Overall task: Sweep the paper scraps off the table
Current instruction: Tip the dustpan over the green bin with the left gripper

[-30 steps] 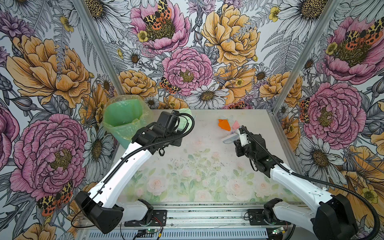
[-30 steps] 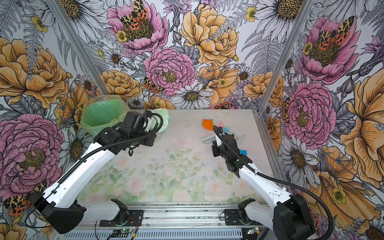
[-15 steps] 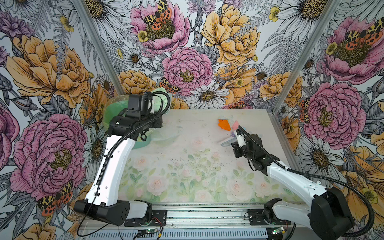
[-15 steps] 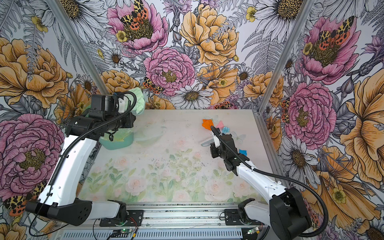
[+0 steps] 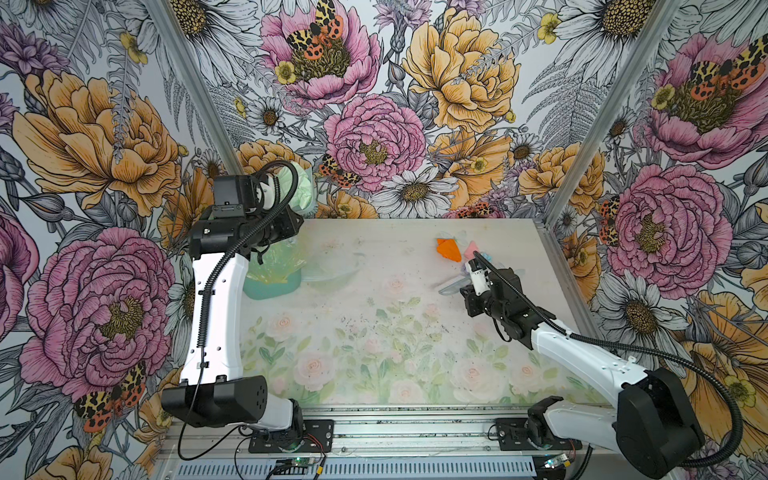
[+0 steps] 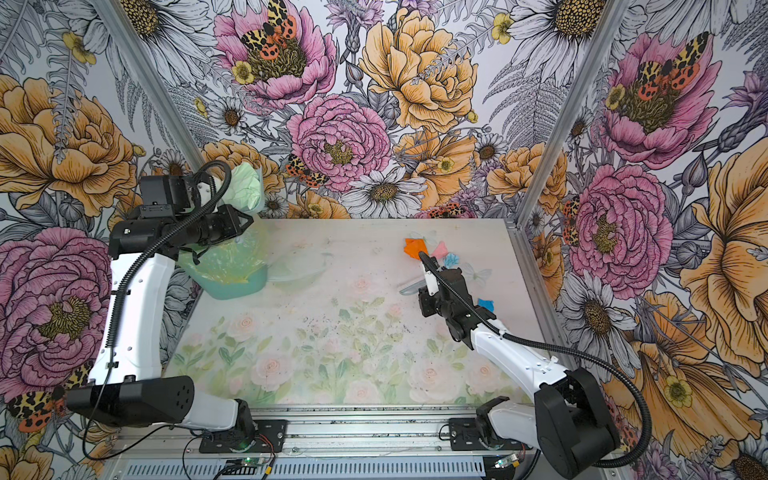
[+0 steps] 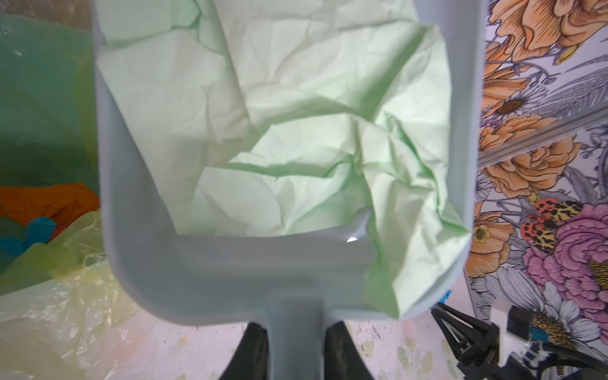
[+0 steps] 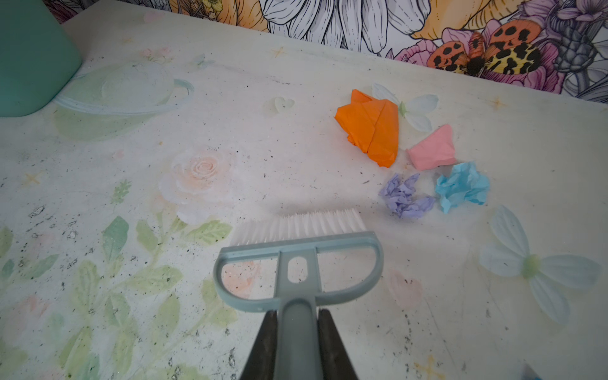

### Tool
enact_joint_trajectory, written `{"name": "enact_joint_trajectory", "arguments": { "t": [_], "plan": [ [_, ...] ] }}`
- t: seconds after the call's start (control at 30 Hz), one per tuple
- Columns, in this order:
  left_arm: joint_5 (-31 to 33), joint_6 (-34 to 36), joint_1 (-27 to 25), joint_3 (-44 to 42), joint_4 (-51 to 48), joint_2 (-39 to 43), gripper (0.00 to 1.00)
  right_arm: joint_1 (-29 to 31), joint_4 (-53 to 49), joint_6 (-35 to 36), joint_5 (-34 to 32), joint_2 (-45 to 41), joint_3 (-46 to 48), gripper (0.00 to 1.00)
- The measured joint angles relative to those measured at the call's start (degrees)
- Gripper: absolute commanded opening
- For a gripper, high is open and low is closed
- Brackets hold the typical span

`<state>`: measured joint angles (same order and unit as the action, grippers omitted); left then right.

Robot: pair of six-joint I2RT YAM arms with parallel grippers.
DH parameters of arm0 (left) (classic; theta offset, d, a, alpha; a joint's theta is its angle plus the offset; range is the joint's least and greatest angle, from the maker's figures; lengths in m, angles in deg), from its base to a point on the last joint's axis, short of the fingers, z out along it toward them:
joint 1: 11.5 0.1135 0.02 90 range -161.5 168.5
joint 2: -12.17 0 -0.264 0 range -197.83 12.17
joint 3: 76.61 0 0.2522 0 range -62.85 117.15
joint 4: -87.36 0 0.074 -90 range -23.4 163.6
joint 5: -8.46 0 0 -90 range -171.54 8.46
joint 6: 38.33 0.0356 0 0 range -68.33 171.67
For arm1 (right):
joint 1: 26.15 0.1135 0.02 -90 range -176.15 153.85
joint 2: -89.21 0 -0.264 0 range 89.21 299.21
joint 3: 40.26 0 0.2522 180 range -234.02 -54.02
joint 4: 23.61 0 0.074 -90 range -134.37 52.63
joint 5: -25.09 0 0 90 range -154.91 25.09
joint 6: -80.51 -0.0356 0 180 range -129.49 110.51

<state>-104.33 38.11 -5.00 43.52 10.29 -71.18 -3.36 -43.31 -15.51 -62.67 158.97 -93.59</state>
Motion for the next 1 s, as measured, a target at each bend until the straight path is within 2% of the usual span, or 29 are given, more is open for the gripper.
{"name": "enact_joint_trajectory", "arguments": {
  "t": [0.17,0.33,0.73,1.0],
  "plan": [
    [-8.7,-3.7,4.6,-2.1,3.8,-0.3,0.00,0.0,0.6,0.0,0.0,-0.8,0.4,0.00],
    [-17.0,-10.4,9.1,-8.0,10.7,-0.7,0.00,0.0,0.7,0.0,0.6,-1.0,0.5,0.00],
    [-27.7,-27.1,14.1,-15.0,28.2,-1.5,0.00,0.0,2.0,-0.2,1.0,-1.8,2.5,0.00],
    [-29.8,-34.6,16.3,-17.1,35.5,-1.5,0.00,0.0,2.1,-0.5,1.1,-2.3,3.1,0.00]
  ]
}}
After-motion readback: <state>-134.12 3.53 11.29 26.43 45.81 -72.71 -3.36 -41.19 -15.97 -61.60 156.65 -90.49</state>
